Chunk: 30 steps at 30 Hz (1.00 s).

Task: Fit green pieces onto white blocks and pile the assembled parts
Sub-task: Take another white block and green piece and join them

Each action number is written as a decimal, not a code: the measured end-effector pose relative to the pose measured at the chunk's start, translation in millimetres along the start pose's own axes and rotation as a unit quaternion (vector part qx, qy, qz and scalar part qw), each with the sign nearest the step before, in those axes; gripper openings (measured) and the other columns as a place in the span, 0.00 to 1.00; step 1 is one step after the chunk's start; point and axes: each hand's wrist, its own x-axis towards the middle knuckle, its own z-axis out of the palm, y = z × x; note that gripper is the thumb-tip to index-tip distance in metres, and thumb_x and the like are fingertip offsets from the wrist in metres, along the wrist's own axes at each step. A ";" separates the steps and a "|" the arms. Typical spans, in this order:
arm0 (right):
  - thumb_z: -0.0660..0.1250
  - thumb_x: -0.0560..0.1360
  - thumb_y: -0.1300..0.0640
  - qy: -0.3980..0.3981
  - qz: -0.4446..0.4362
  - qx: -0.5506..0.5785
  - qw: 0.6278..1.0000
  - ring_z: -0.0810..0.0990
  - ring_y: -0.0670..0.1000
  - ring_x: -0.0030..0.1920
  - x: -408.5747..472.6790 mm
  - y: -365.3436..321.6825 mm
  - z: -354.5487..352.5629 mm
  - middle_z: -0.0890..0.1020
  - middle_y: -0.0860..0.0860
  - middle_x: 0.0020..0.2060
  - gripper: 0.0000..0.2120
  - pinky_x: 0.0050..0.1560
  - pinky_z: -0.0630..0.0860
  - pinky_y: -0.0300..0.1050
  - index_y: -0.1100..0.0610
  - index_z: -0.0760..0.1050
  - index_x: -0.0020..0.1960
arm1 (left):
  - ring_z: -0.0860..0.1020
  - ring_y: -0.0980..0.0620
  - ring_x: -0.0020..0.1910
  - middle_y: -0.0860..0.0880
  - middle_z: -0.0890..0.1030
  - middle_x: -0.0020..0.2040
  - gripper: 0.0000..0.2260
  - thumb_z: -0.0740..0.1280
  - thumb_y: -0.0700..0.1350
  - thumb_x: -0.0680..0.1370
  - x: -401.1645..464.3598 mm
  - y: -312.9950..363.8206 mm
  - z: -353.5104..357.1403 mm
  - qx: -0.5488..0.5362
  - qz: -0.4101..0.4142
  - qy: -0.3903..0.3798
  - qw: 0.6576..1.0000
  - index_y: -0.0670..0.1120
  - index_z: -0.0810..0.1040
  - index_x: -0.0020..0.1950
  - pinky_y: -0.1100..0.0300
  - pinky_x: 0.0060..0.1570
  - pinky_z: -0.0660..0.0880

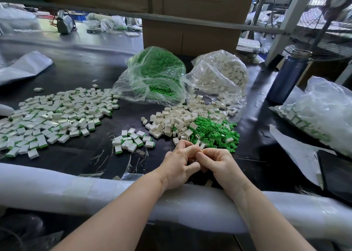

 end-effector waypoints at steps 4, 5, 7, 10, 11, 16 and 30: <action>0.66 0.75 0.64 0.007 0.003 0.001 1.000 0.75 0.43 0.28 -0.1 1.3 -0.6 0.80 0.51 0.27 0.10 0.29 0.72 0.34 0.59 0.83 0.37 | 0.71 0.45 0.56 0.50 0.67 0.56 0.05 0.64 0.44 0.75 2.1 -4.9 1.8 0.009 0.012 0.002 1.000 0.54 0.74 0.48 0.46 0.64 0.65; 0.66 0.75 0.64 0.009 0.003 -0.002 1.000 0.75 0.43 0.27 -0.1 1.4 -0.7 0.80 0.51 0.27 0.10 0.29 0.71 0.34 0.59 0.83 0.37 | 0.71 0.46 0.56 0.50 0.67 0.56 0.06 0.64 0.43 0.75 2.5 -5.3 2.1 0.012 0.014 0.004 1.000 0.54 0.73 0.48 0.46 0.64 0.65; 0.66 0.75 0.64 0.008 0.002 -0.005 1.000 0.75 0.43 0.27 0.1 1.4 -0.8 0.79 0.50 0.26 0.10 0.29 0.71 0.33 0.59 0.83 0.37 | 0.71 0.46 0.56 0.51 0.67 0.55 0.07 0.64 0.44 0.75 2.3 -3.9 1.9 0.014 0.017 0.007 1.000 0.57 0.72 0.46 0.46 0.64 0.65; 0.66 0.75 0.64 0.011 0.004 -0.010 1.000 0.73 0.43 0.26 0.8 2.0 -0.8 0.77 0.50 0.25 0.10 0.28 0.70 0.34 0.59 0.82 0.36 | 0.71 0.46 0.55 0.51 0.67 0.55 0.05 0.60 0.50 0.70 1.2 -1.1 1.9 0.016 0.014 0.004 1.000 0.59 0.70 0.44 0.47 0.64 0.65; 0.66 0.75 0.64 0.013 0.005 -0.012 1.000 0.72 0.44 0.26 0.8 2.3 -0.7 0.77 0.50 0.25 0.10 0.28 0.70 0.34 0.60 0.82 0.36 | 0.71 0.46 0.56 0.51 0.67 0.55 0.05 0.60 0.50 0.70 1.2 -1.3 1.9 0.015 0.012 0.003 1.000 0.59 0.70 0.44 0.47 0.64 0.65; 0.66 0.75 0.63 0.022 -0.004 -0.024 0.999 0.69 0.44 0.26 0.8 3.6 -0.7 0.74 0.51 0.25 0.10 0.28 0.68 0.35 0.62 0.81 0.36 | 0.71 0.46 0.54 0.52 0.67 0.55 0.05 0.63 0.45 0.75 3.3 -7.1 2.9 0.021 0.014 0.009 1.000 0.55 0.74 0.48 0.47 0.64 0.64; 0.66 0.75 0.66 0.092 -0.018 -0.034 0.995 0.82 0.45 0.35 2.2 2.7 0.9 0.84 0.49 0.34 0.09 0.32 0.76 0.35 0.54 0.80 0.43 | 0.77 0.54 0.43 0.47 0.79 0.44 0.04 0.66 0.37 0.77 3.4 -7.2 -0.3 -0.168 0.009 0.082 0.982 0.44 0.78 0.49 0.60 0.50 0.75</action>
